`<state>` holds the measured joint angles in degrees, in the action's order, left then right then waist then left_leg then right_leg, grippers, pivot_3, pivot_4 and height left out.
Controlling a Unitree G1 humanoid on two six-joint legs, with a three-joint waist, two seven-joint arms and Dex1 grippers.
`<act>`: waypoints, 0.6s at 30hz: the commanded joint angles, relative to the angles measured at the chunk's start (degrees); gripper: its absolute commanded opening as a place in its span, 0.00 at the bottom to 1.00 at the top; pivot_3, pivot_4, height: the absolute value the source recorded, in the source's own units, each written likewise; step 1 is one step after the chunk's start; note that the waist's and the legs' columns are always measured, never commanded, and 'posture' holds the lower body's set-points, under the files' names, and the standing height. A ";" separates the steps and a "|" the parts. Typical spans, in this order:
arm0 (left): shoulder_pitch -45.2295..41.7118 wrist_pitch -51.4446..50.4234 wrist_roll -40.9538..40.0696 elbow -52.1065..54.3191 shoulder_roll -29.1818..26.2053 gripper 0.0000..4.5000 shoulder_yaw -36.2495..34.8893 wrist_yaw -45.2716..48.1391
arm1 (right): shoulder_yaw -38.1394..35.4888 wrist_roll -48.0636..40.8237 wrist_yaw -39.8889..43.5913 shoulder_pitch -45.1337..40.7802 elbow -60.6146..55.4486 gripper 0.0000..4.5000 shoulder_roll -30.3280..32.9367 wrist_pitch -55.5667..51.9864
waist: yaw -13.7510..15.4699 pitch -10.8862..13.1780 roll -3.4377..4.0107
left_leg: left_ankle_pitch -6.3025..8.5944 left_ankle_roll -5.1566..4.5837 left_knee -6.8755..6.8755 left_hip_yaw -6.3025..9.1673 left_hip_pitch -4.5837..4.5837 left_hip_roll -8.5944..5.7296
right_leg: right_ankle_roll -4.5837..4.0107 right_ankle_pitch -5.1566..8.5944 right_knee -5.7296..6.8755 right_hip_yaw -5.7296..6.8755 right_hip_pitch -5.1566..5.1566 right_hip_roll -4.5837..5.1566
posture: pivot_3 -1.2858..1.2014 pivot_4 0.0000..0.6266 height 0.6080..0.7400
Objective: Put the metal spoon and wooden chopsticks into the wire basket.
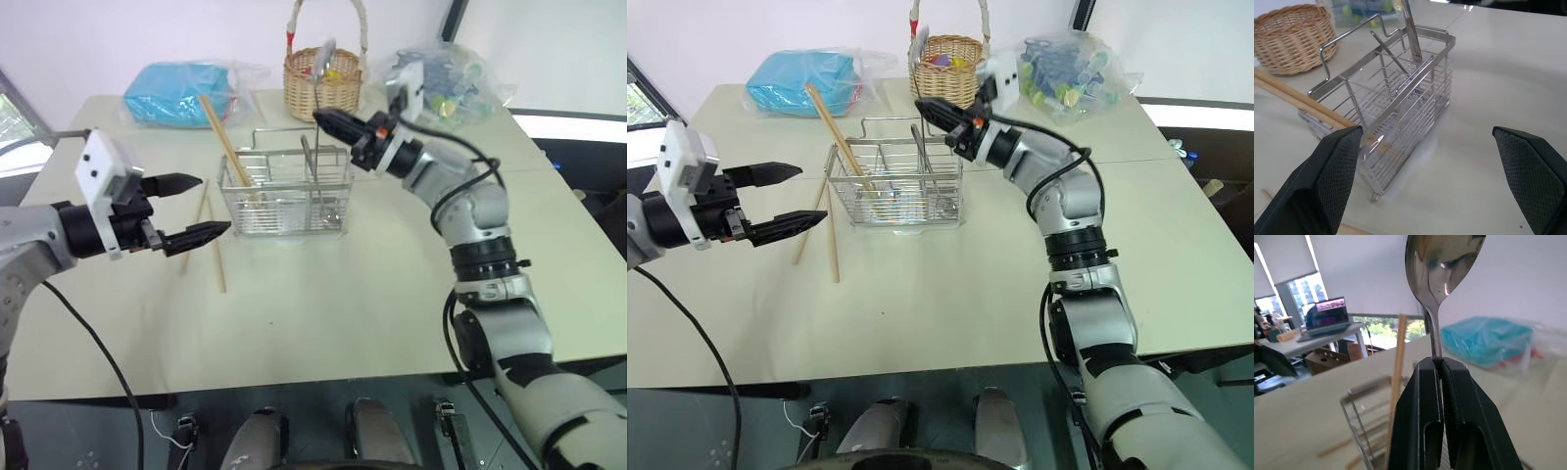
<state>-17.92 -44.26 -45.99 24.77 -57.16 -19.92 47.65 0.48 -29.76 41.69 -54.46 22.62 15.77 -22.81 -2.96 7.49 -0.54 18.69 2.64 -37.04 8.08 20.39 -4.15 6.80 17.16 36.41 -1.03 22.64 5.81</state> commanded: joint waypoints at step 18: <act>-5.05 -2.55 -5.87 -2.25 3.50 1.00 -6.54 -8.07 | -8.46 -0.96 4.21 -4.22 -5.75 1.00 7.71 -2.28 | -0.42 0.02 0.03 | 0.00 0.00 -0.02 0.01 0.00 -0.01 | 0.00 0.00 0.00 0.00 -0.02 0.00 | 0.52 0.24 1.00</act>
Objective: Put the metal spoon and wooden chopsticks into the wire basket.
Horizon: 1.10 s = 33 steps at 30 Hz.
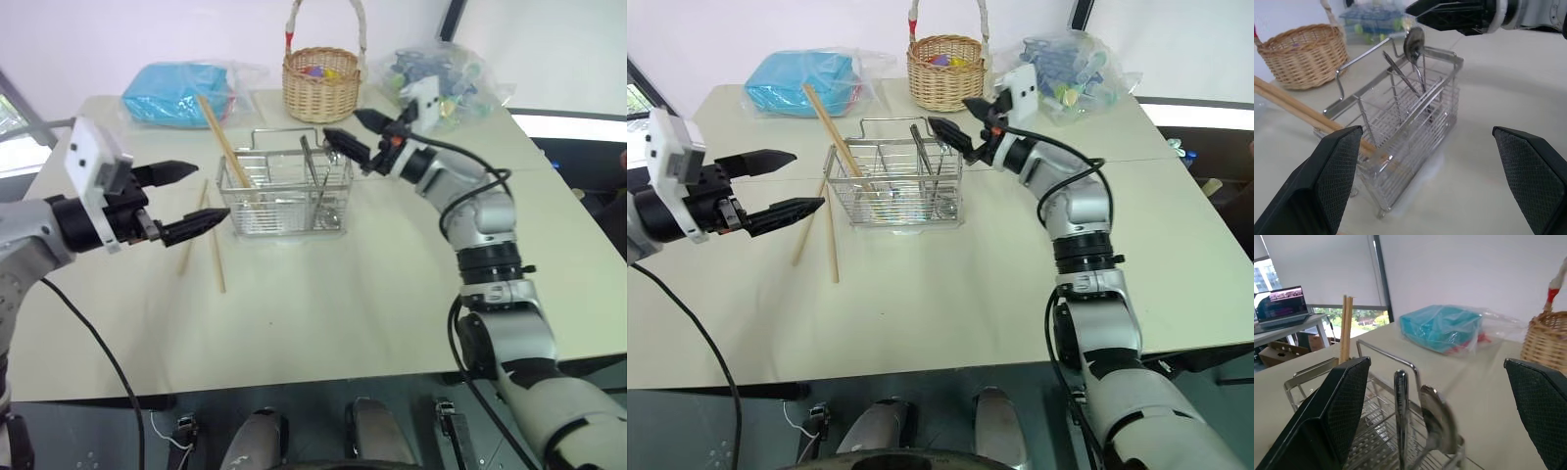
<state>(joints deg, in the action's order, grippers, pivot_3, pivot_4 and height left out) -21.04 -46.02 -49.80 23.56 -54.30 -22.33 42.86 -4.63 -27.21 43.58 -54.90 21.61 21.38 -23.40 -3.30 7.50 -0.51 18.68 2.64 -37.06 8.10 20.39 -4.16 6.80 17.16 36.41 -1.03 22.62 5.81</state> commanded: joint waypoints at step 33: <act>-27.80 -4.82 32.03 -53.75 13.96 1.00 21.60 -18.43 | -5.53 -29.55 5.78 23.96 -45.28 1.00 13.36 -25.37 | 1.01 -0.13 -0.22 | 0.01 -0.01 -0.10 -0.04 0.02 -0.08 | 0.14 -0.08 0.04 0.01 0.03 0.04 | 0.52 0.24 1.00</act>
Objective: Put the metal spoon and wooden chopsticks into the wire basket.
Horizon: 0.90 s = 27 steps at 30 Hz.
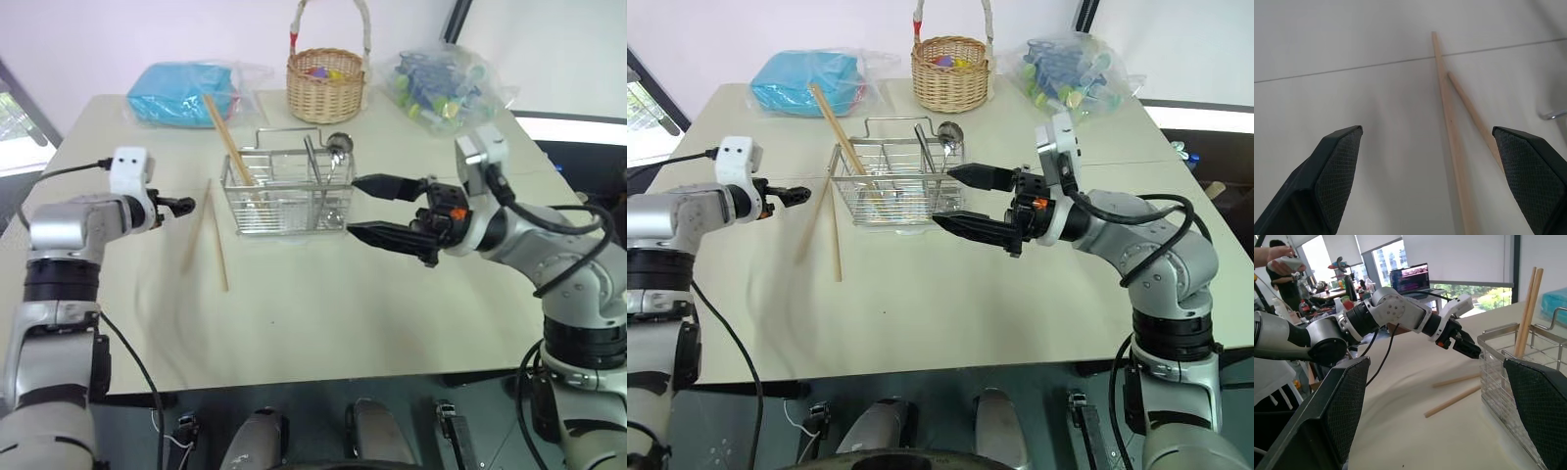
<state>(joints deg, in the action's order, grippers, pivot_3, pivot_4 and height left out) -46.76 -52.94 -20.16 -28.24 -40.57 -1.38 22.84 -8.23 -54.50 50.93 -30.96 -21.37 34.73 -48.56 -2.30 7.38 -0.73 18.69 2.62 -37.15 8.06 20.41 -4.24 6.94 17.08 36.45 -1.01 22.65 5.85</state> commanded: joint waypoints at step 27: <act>-7.53 6.39 12.15 -17.70 5.60 0.01 0.75 6.31 | -1.49 -3.12 -4.70 2.51 -3.21 1.00 1.22 1.32 | 0.41 -0.08 -0.14 | 0.01 -0.01 -0.09 0.01 -0.04 -0.10 | 0.01 0.00 0.53 0.01 0.10 0.05 | 0.52 0.24 1.00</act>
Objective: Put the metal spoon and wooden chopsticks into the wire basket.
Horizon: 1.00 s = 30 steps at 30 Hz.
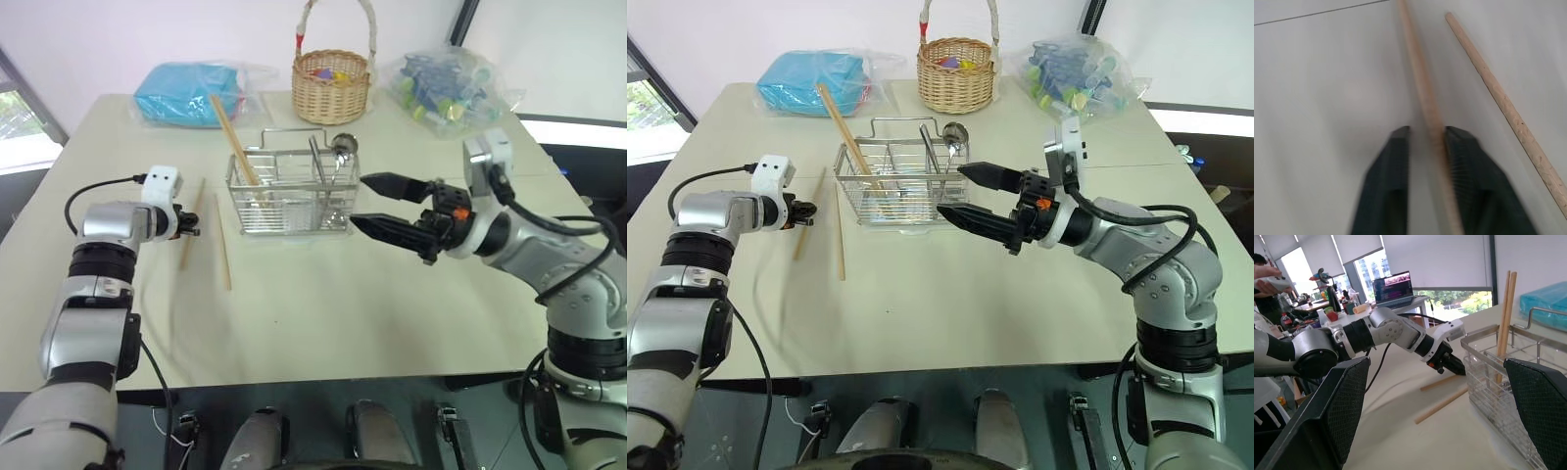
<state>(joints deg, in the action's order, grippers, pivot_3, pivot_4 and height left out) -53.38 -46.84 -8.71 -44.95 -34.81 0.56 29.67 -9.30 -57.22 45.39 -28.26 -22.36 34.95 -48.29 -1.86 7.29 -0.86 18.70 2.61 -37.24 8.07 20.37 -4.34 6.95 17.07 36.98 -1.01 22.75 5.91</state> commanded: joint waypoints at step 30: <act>2.05 19.96 -13.34 26.13 1.26 0.01 -30.43 -20.59 | 0.25 2.28 3.27 -0.61 -0.24 1.00 3.59 2.21 | 1.04 -0.10 -0.36 | 0.00 0.01 -0.10 -0.04 0.07 0.04 | 0.00 0.00 0.04 0.00 0.09 0.03 | 0.52 0.24 1.00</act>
<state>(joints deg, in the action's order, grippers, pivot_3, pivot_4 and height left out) -50.22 -28.16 -20.67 -23.27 -33.14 -29.07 8.96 -8.88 -54.75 48.62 -27.51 -22.23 39.00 -47.19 -0.83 7.20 -1.23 18.70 2.62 -37.35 8.03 20.45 -4.30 6.95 17.07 37.01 -1.01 22.84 5.93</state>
